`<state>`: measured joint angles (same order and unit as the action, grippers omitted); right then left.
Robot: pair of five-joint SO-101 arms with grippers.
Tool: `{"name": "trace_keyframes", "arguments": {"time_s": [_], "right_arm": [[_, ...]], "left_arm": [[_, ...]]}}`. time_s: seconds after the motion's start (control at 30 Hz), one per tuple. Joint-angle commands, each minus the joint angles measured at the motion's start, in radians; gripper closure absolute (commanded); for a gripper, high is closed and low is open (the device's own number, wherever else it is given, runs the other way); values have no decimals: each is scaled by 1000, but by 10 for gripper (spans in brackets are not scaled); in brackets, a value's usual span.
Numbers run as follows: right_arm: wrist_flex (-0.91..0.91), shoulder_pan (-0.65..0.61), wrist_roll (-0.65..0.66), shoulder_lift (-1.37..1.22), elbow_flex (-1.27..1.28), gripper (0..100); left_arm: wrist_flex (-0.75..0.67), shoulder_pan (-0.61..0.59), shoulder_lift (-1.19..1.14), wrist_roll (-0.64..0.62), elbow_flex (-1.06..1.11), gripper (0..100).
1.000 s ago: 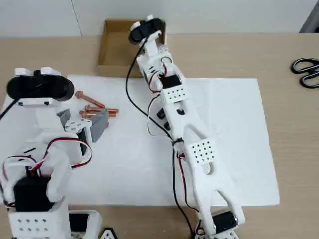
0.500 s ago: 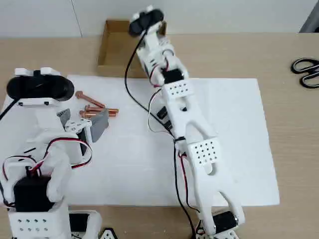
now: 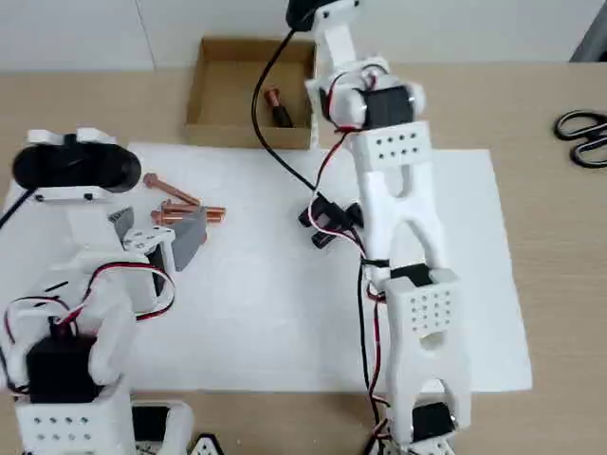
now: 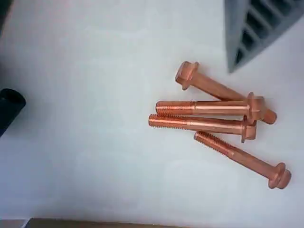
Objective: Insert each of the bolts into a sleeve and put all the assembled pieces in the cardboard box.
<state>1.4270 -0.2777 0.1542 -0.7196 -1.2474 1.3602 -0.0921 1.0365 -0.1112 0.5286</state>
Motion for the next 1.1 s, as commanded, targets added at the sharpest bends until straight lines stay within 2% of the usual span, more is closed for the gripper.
{"name": "trace_keyframes", "arguments": {"time_s": [0.0, 0.07, 0.23, 0.53, 0.77, 1.07], "right_arm": [[177, 22, 3, 128, -44, 847], [254, 31, 3, 159, -37, 847], [263, 87, -23, 213, 48, 847], [246, 90, -23, 415, 525, 848], [213, 104, -61, 374, 727, 845], [114, 62, 92, 182, 717, 845]], "left_arm": [[-2, 2, 11, 0, -8, 700], [0, 2, 11, 0, -8, 700], [0, 2, 11, 0, -8, 700], [2, 2, 11, 0, -4, 700], [0, 2, 11, 0, -4, 700], [0, 2, 11, 0, -4, 700]]}}
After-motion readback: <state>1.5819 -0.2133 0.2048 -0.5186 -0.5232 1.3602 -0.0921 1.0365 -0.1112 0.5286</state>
